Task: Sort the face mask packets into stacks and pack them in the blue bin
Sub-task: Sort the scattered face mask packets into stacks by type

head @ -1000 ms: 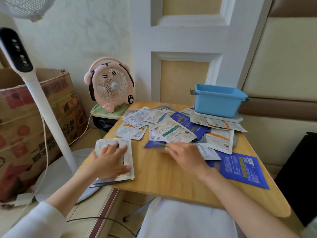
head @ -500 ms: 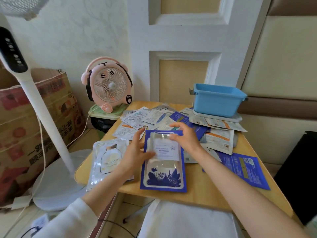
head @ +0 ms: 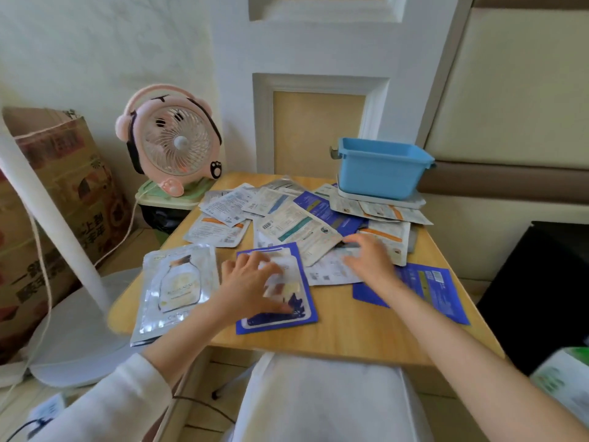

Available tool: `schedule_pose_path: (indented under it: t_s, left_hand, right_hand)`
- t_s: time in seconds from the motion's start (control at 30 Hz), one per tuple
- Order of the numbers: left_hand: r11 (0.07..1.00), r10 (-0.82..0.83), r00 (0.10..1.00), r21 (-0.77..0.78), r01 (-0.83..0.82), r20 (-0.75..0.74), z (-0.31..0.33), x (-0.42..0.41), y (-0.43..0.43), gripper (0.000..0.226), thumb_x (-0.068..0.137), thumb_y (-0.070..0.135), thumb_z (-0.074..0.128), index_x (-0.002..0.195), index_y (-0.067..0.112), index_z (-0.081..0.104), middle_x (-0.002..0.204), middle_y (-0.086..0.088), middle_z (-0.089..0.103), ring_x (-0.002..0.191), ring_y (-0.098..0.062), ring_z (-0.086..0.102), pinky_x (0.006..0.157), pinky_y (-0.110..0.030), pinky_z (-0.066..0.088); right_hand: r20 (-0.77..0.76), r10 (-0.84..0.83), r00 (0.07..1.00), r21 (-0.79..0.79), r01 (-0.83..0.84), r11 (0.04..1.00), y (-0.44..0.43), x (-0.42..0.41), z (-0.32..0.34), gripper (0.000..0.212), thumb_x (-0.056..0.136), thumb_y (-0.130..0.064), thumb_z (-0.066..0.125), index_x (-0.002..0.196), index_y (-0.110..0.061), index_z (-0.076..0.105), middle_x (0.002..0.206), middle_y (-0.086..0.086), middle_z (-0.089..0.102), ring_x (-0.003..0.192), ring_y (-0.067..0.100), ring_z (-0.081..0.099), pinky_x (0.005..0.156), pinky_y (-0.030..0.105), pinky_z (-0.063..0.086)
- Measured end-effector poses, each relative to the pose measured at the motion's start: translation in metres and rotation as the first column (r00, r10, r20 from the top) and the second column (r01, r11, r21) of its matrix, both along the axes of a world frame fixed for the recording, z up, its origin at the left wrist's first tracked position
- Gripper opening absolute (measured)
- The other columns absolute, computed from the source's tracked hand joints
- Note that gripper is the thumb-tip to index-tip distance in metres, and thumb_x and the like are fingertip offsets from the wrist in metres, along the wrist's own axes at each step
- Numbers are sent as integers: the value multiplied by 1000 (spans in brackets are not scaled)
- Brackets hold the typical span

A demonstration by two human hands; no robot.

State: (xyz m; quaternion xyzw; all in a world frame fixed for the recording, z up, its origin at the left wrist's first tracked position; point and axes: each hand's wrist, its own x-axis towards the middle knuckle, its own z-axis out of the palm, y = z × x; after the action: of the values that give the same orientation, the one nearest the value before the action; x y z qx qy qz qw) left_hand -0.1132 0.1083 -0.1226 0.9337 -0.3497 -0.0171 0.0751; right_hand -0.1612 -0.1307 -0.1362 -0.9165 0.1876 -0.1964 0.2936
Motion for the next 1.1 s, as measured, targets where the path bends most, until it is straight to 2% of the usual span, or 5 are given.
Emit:
schedule_pose_path:
  t_s: [0.27,0.57,0.73,0.93,1.1]
  left_hand:
    - [984,-26,1000,178,27,-6,4,-1,-6,76,73,67,59,137,39,30,145,4,26,135,-21,22,108,-43,29]
    - [978,-17,1000,206,22,-25,5,1,-8,74,74,67,58,137,40,31,147,4,24,135,-22,23,107,-44,31]
    - [997,45,990,-51,-53,-135,8,2,-16,46,86,53,51,123,26,52,136,-4,45,116,-17,45,93,-32,45]
    - [698,-337,681,-658,-282,-650,30,-21,-43,70,83,67,35,125,13,49,123,-1,61,116,-16,56,87,-16,47]
    - [549,-550,381,-666,-506,-743,46,-33,-58,40,90,31,50,119,5,57,110,-12,69,99,-25,68,77,-30,57]
  right_hand:
    - [-542,-213,813,-156,152,976,-120,-64,18,84,63,-51,80,133,-18,49,134,8,44,126,27,42,104,37,38]
    - [-698,-85,711,-189,-69,979,-106,-72,55,32,68,-23,82,58,-16,52,62,-2,50,64,16,43,51,24,30]
    - [-390,-167,906,-624,-126,771,-95,-91,122,23,69,-24,79,65,-26,56,65,-10,53,79,18,55,59,23,33]
    - [508,386,770,325,-587,742,-72,-93,134,17,61,1,75,62,-15,72,80,4,75,84,17,71,75,25,54]
    - [453,367,813,385,-549,742,-25,-43,81,28,75,23,56,71,-2,68,88,-5,75,91,9,69,78,19,52]
